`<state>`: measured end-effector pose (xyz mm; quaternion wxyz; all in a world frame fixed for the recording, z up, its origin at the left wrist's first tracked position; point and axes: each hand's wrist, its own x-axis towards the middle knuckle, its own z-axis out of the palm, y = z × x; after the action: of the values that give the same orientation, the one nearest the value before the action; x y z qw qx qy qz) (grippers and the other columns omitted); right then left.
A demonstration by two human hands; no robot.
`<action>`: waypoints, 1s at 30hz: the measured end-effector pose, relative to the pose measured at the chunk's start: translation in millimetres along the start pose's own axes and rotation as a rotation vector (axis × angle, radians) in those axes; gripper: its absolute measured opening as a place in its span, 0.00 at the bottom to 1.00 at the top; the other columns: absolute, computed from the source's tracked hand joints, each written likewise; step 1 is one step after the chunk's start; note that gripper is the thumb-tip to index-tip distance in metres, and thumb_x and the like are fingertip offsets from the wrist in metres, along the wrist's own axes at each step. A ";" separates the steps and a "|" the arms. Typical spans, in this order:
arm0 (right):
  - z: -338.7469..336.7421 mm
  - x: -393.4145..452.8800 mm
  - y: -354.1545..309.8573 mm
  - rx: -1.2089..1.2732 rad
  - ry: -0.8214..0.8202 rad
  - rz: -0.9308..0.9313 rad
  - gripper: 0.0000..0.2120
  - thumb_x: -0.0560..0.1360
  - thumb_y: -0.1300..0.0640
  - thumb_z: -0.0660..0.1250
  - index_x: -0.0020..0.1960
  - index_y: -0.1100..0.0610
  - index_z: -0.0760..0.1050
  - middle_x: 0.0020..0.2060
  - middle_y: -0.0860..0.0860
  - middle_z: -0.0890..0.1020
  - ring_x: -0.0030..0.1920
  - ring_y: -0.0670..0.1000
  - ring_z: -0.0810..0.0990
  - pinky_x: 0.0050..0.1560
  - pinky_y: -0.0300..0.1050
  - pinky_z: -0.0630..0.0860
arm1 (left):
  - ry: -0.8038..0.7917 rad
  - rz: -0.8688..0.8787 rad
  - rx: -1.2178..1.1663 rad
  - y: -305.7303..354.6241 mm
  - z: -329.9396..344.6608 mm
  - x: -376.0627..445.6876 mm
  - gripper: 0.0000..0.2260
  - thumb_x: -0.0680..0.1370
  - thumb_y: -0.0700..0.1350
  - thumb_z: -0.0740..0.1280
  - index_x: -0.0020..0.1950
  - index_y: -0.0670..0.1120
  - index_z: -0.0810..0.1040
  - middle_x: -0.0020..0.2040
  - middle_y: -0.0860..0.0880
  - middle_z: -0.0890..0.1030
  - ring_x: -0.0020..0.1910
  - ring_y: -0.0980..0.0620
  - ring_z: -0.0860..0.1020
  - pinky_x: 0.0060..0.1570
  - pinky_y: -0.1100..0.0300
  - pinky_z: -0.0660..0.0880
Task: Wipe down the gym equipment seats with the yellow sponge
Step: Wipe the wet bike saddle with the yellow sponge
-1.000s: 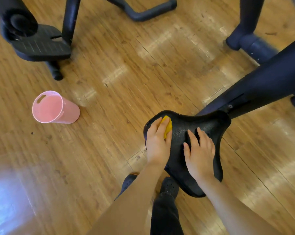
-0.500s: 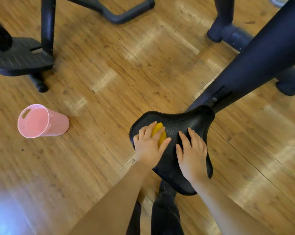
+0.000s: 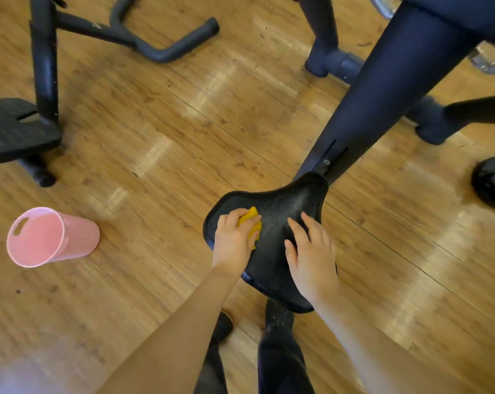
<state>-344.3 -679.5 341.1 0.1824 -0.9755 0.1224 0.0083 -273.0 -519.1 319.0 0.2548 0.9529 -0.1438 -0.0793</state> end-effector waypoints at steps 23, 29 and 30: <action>-242.4 -192.1 -160.7 0.025 0.591 0.687 0.19 0.76 0.55 0.68 0.66 0.56 0.74 0.63 0.56 0.76 0.63 0.59 0.74 0.63 0.59 0.69 | -0.090 0.944 -0.241 190.7 -276.9 -84.9 0.16 0.73 0.39 0.74 0.60 0.43 0.80 0.61 0.44 0.79 0.57 0.42 0.75 0.59 0.58 0.67; -262.4 -325.7 -197.6 0.064 0.721 1.060 0.21 0.80 0.49 0.60 0.71 0.52 0.68 0.69 0.52 0.72 0.69 0.54 0.68 0.69 0.54 0.63 | -0.371 1.120 -0.277 231.0 -281.9 -200.9 0.16 0.76 0.43 0.71 0.63 0.47 0.79 0.64 0.48 0.76 0.61 0.46 0.71 0.61 0.60 0.64; -262.0 -351.2 -207.4 0.062 0.747 1.118 0.21 0.80 0.49 0.60 0.72 0.52 0.68 0.69 0.52 0.72 0.70 0.54 0.68 0.70 0.54 0.63 | -0.413 1.162 -0.288 237.0 -282.5 -224.5 0.16 0.76 0.43 0.71 0.63 0.47 0.79 0.64 0.48 0.76 0.61 0.47 0.71 0.61 0.61 0.63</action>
<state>-642.2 -503.1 680.4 0.1241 -0.6971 0.6641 -0.2399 -477.4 -514.1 699.2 0.3490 0.6407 -0.6717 -0.1287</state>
